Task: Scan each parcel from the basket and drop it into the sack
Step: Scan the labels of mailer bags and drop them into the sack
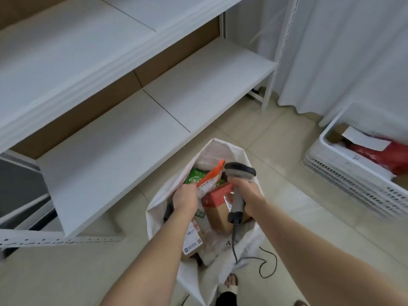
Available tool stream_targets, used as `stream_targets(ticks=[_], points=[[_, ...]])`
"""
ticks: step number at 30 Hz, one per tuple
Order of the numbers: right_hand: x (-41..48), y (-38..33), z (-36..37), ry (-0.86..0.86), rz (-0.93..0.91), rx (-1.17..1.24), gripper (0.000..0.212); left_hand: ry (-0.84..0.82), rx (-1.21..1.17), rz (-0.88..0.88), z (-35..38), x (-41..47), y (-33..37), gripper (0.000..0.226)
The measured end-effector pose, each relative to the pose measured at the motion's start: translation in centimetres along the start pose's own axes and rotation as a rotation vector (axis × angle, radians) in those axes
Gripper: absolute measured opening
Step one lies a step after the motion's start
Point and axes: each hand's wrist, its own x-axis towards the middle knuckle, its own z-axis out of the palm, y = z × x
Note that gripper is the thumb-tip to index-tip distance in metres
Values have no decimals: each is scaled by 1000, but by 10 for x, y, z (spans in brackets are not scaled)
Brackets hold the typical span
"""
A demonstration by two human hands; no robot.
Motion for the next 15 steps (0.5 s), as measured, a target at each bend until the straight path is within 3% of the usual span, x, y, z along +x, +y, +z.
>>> stream_targets(ticks=[3,5,11,15], points=[[17,2,7,9,-15,3,26,58,125,145,6,27,13,17],[28,4,8,16,-21,5,30,38,250,214,20,44,14,36],[51,13,0,-6,52,-1,19,-457,307,-1,64,61,-11,59],[49,13,-7,-4,95,36,12,-513,283,-4,56,54,-3,50]])
